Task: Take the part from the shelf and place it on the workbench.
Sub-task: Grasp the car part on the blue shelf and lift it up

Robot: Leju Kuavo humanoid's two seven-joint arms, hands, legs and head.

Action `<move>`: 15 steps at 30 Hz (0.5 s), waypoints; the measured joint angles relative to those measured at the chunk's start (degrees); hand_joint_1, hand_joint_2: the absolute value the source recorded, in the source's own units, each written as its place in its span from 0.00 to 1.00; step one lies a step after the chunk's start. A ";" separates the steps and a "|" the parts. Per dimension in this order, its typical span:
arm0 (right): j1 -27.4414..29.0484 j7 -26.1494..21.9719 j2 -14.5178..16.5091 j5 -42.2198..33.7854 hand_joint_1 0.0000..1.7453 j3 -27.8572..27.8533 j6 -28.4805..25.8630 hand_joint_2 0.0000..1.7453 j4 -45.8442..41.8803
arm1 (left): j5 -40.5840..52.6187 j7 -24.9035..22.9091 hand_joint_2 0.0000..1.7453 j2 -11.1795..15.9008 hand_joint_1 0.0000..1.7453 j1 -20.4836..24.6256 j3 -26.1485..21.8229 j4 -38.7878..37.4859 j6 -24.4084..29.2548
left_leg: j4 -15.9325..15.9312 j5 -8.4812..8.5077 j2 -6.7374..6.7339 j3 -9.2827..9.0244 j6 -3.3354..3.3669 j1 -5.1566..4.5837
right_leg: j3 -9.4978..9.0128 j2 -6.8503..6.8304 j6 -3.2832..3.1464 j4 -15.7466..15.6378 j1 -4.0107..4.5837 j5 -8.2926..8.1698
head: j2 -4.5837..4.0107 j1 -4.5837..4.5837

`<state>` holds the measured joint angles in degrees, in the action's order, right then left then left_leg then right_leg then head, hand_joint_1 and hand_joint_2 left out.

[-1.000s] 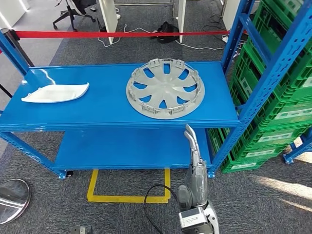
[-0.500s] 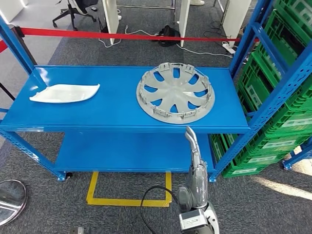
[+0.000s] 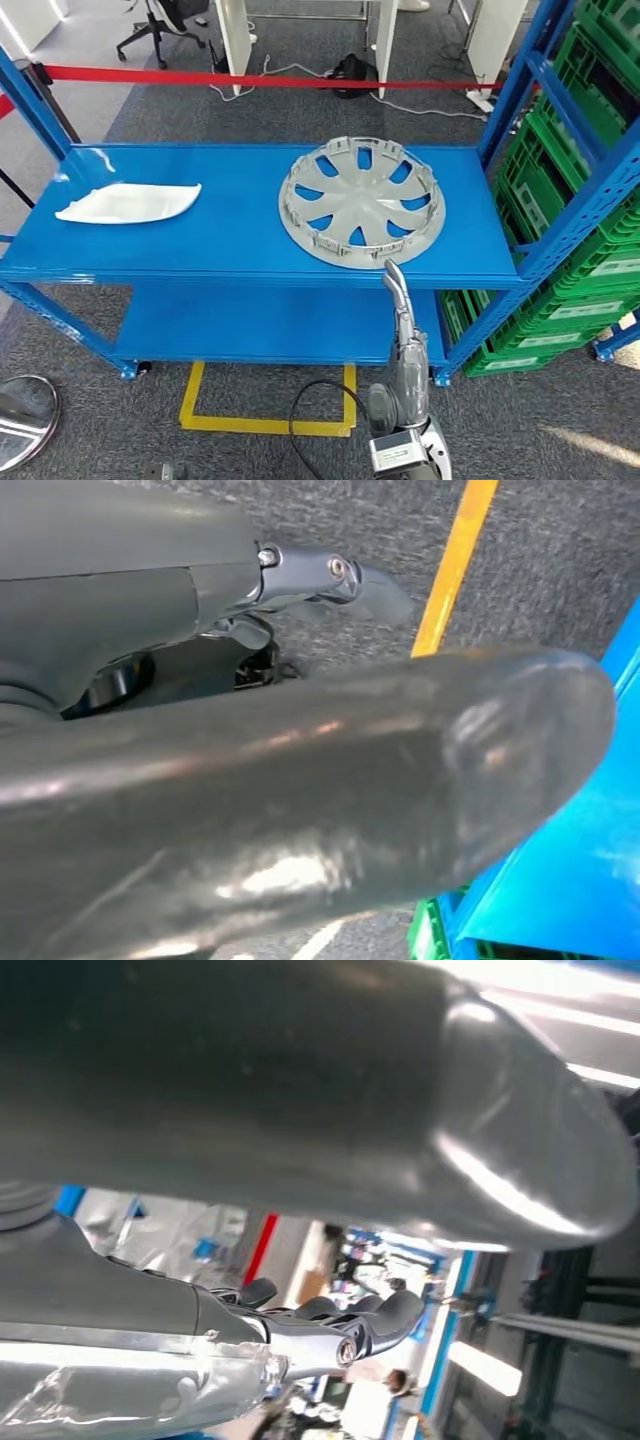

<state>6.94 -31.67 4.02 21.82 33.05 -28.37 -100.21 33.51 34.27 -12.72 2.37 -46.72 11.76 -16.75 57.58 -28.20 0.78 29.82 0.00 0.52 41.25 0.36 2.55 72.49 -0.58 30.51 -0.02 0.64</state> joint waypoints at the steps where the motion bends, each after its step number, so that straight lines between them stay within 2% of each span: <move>1: 0.00 0.00 0.00 0.02 0.00 0.00 -0.01 0.00 0.00 | -0.10 -0.12 0.00 -0.01 0.00 0.00 -0.02 0.00 0.05 | 0.00 -0.29 0.06 -0.39 -0.10 0.02 | -0.96 0.00 -0.10 -2.65 0.00 -1.79 | 0.00 0.03; 2: 0.00 0.00 0.00 0.04 0.00 0.00 -0.02 0.00 0.00 | -0.21 -0.24 0.00 -0.01 0.00 -0.01 -0.05 0.00 0.09 | -0.01 -0.63 0.11 -0.74 -0.25 0.04 | -2.05 -0.01 -0.22 -5.75 -0.01 -3.86 | 0.00 0.05; 3: 0.00 0.01 -0.01 0.07 0.00 -0.01 -0.03 0.00 0.01 | -0.32 -0.36 0.00 -0.02 0.00 0.03 -0.10 0.00 0.11 | 0.05 -0.98 0.15 -1.05 -0.49 0.01 | -2.86 0.01 -0.34 -8.47 0.06 -5.03 | 0.00 0.06; 4: 0.06 0.01 -0.02 0.11 0.00 -0.01 -0.13 0.00 -0.07 | -0.37 -0.57 0.00 -0.07 0.00 0.08 -0.30 0.01 0.51 | 0.00 -1.20 0.13 -1.25 -0.99 0.00 | -3.57 0.08 -0.73 -10.66 0.16 -6.12 | 0.00 0.05; 6: 0.16 0.02 -0.04 0.20 0.00 0.01 -0.34 0.00 -0.28 | -0.26 -0.89 0.00 -0.15 0.00 0.30 -0.78 0.01 1.64 | 8.55 -4.09 -0.02 4.38 -2.36 -0.05 | -4.67 0.11 -1.91 -12.26 0.15 -5.83 | 0.00 -0.09; 7: 0.22 0.02 -0.04 0.24 0.00 0.02 -0.44 0.00 -0.40 | -0.19 -1.02 0.00 -0.20 0.00 0.36 -0.99 0.01 2.18 | 12.33 -4.88 -0.11 7.30 -2.88 -0.03 | -5.26 0.14 -2.46 -12.51 0.07 -5.88 | 0.00 -0.15; 8: 0.20 0.03 -0.04 0.26 0.00 0.02 -0.48 0.00 -0.44 | -0.12 -0.99 0.00 -0.20 0.00 0.42 -1.04 0.00 2.22 | 15.35 -5.06 -0.15 9.89 -3.11 -0.03 | -5.80 0.14 -2.69 -12.74 -0.03 -5.63 | 0.00 -0.19; 9: 0.20 0.03 -0.04 0.27 0.00 0.02 -0.51 0.00 -0.44 | -0.06 -0.92 0.00 -0.20 0.00 0.43 -1.04 0.00 1.97 | 12.88 -3.00 -0.16 9.23 -3.02 -0.03 | -6.01 0.23 -2.66 -12.75 -0.03 -5.53 | 0.00 -0.18; 11: 0.20 0.03 -0.04 0.30 0.00 0.02 -0.59 0.00 -0.44 | 0.04 -0.70 0.00 -0.20 0.00 0.52 -1.03 0.01 1.29 | 5.35 1.34 -0.23 6.30 -2.79 -0.03 | -6.36 0.36 -2.41 -12.66 0.05 -5.33 | 0.00 -0.21; 13: 0.22 0.03 -0.04 0.32 0.00 0.01 -0.63 0.00 -0.45 | 0.08 -0.55 0.00 -0.21 0.00 0.67 -1.03 0.02 0.85 | 0.53 2.78 -0.30 4.44 -2.40 -0.08 | -6.34 0.41 -1.90 -12.67 0.29 -5.12 | 0.00 -0.22; 15: 0.23 0.04 -0.04 0.34 0.00 0.00 -0.66 0.00 -0.46 | 0.08 -0.48 0.00 -0.22 0.00 0.61 -1.03 0.02 0.68 | -0.27 2.93 -0.24 4.19 -1.80 -0.09 | -6.23 0.39 -1.24 -12.93 0.43 -4.97 | 0.00 -0.19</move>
<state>7.17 -31.63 3.98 22.16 33.05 -29.03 -100.67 33.59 33.79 -12.94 2.98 -47.76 11.78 -16.06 57.31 -25.27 0.54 34.02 -1.80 0.43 35.02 0.75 1.31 59.56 -0.15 25.54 -0.02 0.46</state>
